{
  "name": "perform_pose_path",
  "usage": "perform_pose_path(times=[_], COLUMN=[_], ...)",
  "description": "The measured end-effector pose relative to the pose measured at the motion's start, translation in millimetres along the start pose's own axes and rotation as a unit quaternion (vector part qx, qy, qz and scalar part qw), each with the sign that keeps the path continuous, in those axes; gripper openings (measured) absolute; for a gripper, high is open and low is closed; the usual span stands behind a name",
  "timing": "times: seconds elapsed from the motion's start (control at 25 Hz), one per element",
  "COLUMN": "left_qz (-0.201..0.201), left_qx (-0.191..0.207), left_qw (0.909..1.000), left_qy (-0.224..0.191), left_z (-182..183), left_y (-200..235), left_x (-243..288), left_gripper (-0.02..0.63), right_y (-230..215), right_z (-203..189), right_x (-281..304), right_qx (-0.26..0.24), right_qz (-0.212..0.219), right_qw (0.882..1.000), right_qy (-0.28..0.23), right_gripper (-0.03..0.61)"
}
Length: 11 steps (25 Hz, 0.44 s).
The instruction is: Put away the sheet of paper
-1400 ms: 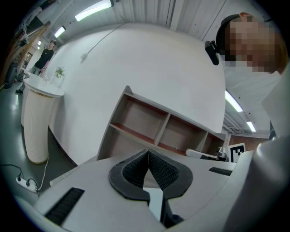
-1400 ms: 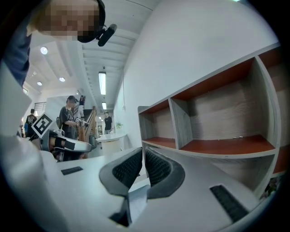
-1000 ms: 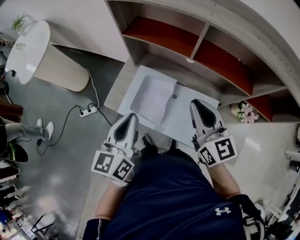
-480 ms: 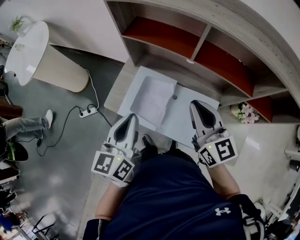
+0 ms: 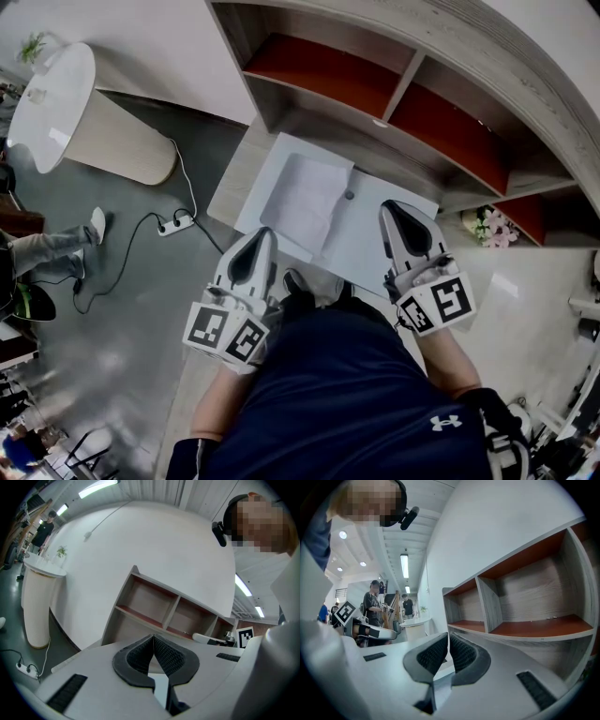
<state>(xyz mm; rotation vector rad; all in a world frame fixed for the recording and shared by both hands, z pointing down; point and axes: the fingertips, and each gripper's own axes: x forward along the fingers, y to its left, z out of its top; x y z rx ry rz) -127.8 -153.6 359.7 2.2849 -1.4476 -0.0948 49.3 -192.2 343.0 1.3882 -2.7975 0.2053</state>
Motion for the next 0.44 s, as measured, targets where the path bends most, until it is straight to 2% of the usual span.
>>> perform_pose_path(times=[0.44], left_qz=[-0.003], left_qx=[0.0], left_qw=[1.0], left_qy=[0.004], left_z=[1.4], left_y=[4.2], left_x=[1.9], left_gripper=[0.015], right_y=[0.5], right_z=[-3.2], right_x=[5.6], right_qx=[0.001], right_qz=[0.0], right_qw=[1.0], right_qy=[0.007], right_gripper=[0.023])
